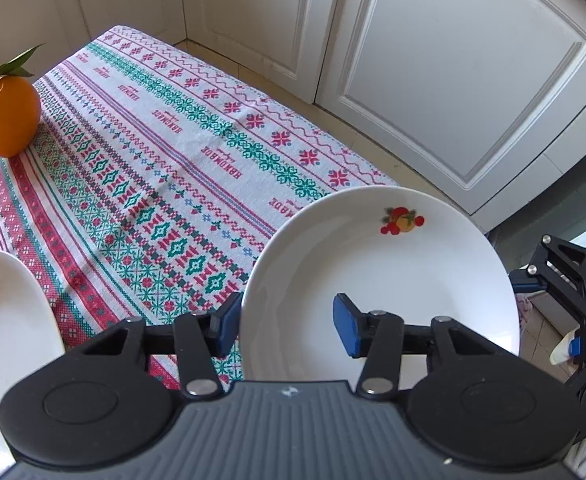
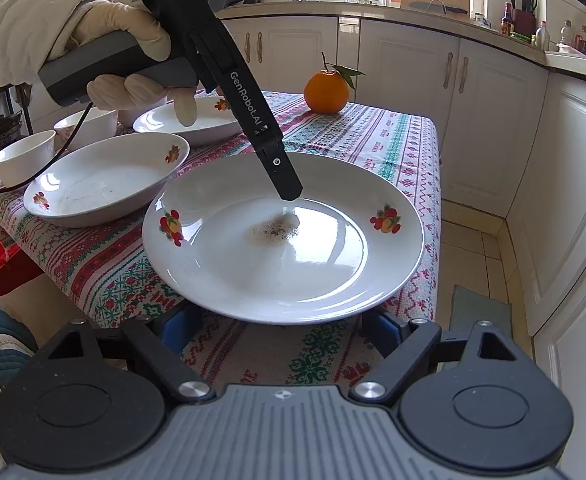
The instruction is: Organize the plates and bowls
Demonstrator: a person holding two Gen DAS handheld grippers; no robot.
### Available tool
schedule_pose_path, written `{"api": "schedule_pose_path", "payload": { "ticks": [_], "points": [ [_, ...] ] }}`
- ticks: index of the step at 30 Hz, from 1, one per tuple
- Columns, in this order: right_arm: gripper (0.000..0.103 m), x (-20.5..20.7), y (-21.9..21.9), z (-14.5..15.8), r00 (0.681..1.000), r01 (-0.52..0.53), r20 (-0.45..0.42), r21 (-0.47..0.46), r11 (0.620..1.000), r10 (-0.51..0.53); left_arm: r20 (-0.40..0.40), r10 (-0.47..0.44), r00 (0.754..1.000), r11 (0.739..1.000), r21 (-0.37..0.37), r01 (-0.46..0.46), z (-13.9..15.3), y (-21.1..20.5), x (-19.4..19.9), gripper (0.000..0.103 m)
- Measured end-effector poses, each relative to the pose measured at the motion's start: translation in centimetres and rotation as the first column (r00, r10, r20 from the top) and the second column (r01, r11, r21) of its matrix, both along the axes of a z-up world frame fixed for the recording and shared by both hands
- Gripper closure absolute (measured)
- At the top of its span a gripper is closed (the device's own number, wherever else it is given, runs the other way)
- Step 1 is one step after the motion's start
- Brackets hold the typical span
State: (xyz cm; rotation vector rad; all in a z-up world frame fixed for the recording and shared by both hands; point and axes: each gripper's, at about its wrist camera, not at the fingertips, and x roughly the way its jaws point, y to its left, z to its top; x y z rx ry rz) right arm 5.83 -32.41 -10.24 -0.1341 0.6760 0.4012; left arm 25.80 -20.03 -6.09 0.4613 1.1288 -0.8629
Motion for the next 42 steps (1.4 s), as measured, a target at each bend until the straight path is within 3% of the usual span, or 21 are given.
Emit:
{"api": "schedule_pose_path", "payload": {
  "ticks": [9,16,31,42],
  "points": [
    [0.011,0.2,0.0,-0.1,1.0,-0.004,0.001,0.011,1.0,0.004,-0.076,-0.046,0.996,0.998,0.03,0.048,-0.8,-0.6,1.2,0.055],
    [0.011,0.5,0.2,0.1,1.0,-0.005,-0.014,0.002,1.0,0.005,-0.084,-0.047,0.995,0.998,0.025,0.049,-0.8,-0.4,1.4,0.056],
    [0.011,3.0,0.0,1.0,0.999,-0.048,-0.009,-0.039,0.998,0.048,-0.056,0.001,0.998,0.999,-0.032,-0.003,1.0,0.2,3.4,0.056],
    [0.011,5.6,-0.9,0.7,0.999,-0.05,-0.01,-0.038,0.998,0.049,-0.036,0.016,0.999,0.999,-0.036,-0.018,0.1,-0.5,6.2,0.056]
  ]
}}
